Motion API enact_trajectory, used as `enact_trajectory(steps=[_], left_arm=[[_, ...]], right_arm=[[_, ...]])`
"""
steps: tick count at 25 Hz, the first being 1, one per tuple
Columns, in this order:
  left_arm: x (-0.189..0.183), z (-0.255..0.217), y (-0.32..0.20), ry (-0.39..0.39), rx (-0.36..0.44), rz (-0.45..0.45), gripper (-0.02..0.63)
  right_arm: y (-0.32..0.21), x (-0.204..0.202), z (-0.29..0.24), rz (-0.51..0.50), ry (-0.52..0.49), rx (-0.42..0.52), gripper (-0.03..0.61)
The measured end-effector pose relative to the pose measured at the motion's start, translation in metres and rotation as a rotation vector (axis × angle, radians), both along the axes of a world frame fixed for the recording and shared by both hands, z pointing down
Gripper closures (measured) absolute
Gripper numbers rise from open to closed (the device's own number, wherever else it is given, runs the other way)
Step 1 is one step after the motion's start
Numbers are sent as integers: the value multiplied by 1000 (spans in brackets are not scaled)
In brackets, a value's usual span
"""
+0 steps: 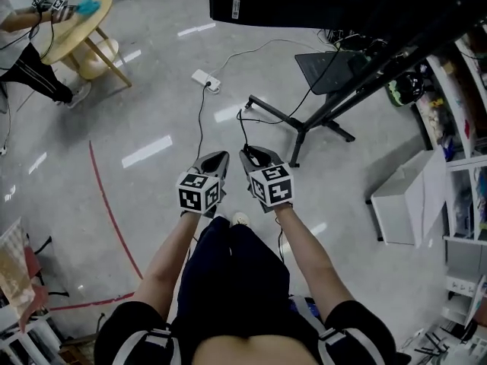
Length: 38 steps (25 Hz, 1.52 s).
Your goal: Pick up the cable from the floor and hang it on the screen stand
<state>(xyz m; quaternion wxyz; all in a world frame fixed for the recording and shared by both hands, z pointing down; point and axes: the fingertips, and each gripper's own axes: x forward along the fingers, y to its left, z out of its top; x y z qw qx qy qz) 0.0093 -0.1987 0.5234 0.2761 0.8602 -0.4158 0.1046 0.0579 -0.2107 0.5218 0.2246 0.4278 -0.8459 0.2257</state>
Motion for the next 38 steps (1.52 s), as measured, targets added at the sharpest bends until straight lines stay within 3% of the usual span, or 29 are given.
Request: enact_trajectory(steps=[6, 18, 38], left_arm=[[9, -42, 9, 34, 48, 39, 611], [49, -130, 4, 118, 133, 229, 611], [121, -270, -23, 166, 273, 488, 611]], right_arm=[[11, 4, -61, -12, 8, 74, 476], [8, 47, -158, 82, 12, 220, 476], [-33, 101, -347, 113, 157, 472, 476]])
